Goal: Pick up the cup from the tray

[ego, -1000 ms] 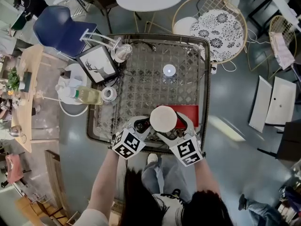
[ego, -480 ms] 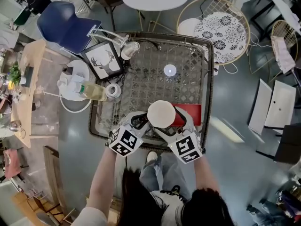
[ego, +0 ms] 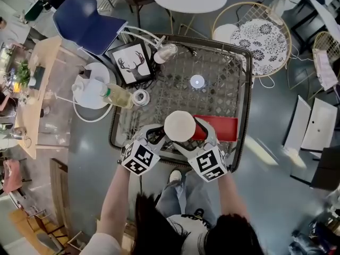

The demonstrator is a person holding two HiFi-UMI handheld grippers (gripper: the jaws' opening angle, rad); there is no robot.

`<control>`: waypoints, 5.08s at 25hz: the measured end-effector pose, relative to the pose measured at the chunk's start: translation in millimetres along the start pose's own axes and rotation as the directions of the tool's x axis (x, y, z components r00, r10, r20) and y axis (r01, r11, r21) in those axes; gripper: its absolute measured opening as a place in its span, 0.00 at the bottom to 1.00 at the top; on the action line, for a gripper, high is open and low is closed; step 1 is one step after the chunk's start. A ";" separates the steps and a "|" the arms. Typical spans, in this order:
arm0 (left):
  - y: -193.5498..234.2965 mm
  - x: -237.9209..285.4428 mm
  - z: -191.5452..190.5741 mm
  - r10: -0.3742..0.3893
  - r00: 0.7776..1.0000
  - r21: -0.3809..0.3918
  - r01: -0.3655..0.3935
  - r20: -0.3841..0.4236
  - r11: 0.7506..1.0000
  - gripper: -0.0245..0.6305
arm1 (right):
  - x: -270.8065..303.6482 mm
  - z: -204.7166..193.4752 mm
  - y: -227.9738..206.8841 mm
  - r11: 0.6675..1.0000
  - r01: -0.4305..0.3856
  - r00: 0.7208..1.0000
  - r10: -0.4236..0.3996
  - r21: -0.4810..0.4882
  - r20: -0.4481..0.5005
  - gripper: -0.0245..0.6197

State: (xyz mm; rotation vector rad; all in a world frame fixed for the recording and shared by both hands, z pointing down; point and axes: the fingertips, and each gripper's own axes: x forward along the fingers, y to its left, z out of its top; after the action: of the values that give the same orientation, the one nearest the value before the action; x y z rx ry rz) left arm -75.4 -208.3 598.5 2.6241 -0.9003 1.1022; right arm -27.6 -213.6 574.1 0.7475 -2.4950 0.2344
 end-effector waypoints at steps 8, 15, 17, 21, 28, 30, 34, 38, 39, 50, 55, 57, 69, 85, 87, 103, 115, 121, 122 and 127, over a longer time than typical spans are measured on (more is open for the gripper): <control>4.7 -9.6 -25.7 0.013 1.000 -0.013 -0.014 -0.018 1.000 0.15 | 18.9 -0.2 20.1 0.999 -0.034 0.999 0.034 -0.001 -0.010 0.76; 13.1 -3.3 -38.0 0.018 1.000 -0.017 -0.018 -0.023 1.000 0.15 | 34.7 -7.6 20.4 0.999 -0.033 0.999 0.033 0.000 -0.019 0.76; 14.2 0.3 -40.4 0.015 1.000 -0.015 -0.015 -0.021 1.000 0.15 | 38.0 -11.8 19.1 0.999 -0.035 0.999 0.035 -0.005 -0.024 0.76; 16.9 7.4 -42.6 0.015 1.000 -0.025 -0.016 -0.014 1.000 0.15 | 41.6 -13.9 14.4 1.000 -0.029 0.999 0.029 -0.011 -0.035 0.76; 12.6 14.1 -45.9 0.008 1.000 -0.017 -0.008 -0.023 1.000 0.15 | 41.9 -22.8 13.6 1.000 -0.027 0.998 0.027 -0.001 -0.049 0.76; 12.8 15.1 -46.9 0.005 1.000 -0.013 -0.005 -0.026 1.000 0.15 | 43.4 -24.1 13.3 1.000 -0.029 0.999 0.029 0.001 -0.042 0.76; 11.6 18.6 -46.6 0.024 0.999 -0.028 -0.024 -0.028 0.999 0.15 | 42.2 -26.6 12.0 1.000 -0.022 0.999 0.023 0.010 -0.047 0.76; 10.9 21.0 -45.8 0.032 0.999 -0.037 -0.033 -0.029 0.999 0.15 | 41.1 -28.2 10.5 1.000 -0.014 0.998 0.016 0.023 -0.058 0.76; 11.3 21.4 -45.3 0.033 0.999 -0.033 -0.034 -0.031 0.999 0.15 | 41.3 -28.4 9.8 1.000 -0.014 0.998 0.015 0.024 -0.058 0.76; 12.9 24.9 -46.0 0.035 0.998 -0.031 -0.036 -0.052 0.999 0.16 | 38.1 -31.0 8.5 0.999 0.001 0.998 0.002 0.042 -0.070 0.76; 10.5 19.7 -48.0 0.047 0.996 0.012 -0.046 -0.081 0.999 0.19 | 24.4 -23.9 4.0 0.998 0.014 0.999 -0.012 0.059 -0.038 0.72; 12.0 12.6 -48.6 0.078 0.994 0.025 -0.077 -0.082 0.997 0.19 | 16.2 -20.0 1.1 0.996 0.029 0.999 -0.027 0.084 -0.030 0.70; 16.8 -30.9 -17.7 0.150 0.988 -0.150 -0.144 0.030 0.978 0.20 | -18.7 15.3 7.1 0.990 0.086 0.996 -0.090 0.110 0.029 0.63; -15.3 -130.0 80.6 0.289 0.898 -0.255 -0.209 0.332 0.944 0.04 | -102.9 97.7 44.4 0.969 0.245 0.953 -0.249 0.040 0.171 0.38; -23.4 -137.8 80.4 0.297 0.893 -0.266 -0.212 0.338 0.940 0.04 | -112.9 98.3 52.7 0.964 0.260 0.946 -0.265 0.055 0.184 0.32; -81.9 -180.4 90.4 0.304 0.865 -0.249 -0.217 0.399 0.944 0.04 | -167.4 95.9 97.4 0.957 0.255 0.938 -0.280 0.138 0.205 0.07; -81.1 -184.7 104.1 0.318 0.850 -0.238 -0.235 0.419 0.942 0.04 | -170.1 100.1 97.6 0.957 0.277 0.938 -0.289 0.088 0.189 0.07; -77.0 -186.1 99.6 0.327 0.848 -0.257 -0.235 0.417 0.937 0.04 | -167.5 106.7 97.9 0.959 0.271 0.937 -0.283 0.083 0.203 0.07; -76.6 -185.3 99.2 0.325 0.849 -0.255 -0.234 0.416 0.938 0.04 | -167.6 107.0 97.4 0.959 0.272 0.937 -0.283 0.083 0.203 0.07; -72.9 -184.1 98.7 0.333 0.848 -0.260 -0.241 0.413 0.935 0.04 | -167.9 105.4 94.6 0.957 0.280 0.937 -0.290 0.080 0.196 0.07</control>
State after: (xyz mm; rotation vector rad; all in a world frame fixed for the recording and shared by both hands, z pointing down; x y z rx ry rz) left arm -74.7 -98.5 406.4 2.6714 -1.4542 0.4012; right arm -5.8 -89.0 394.6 1.1966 -2.5362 0.1202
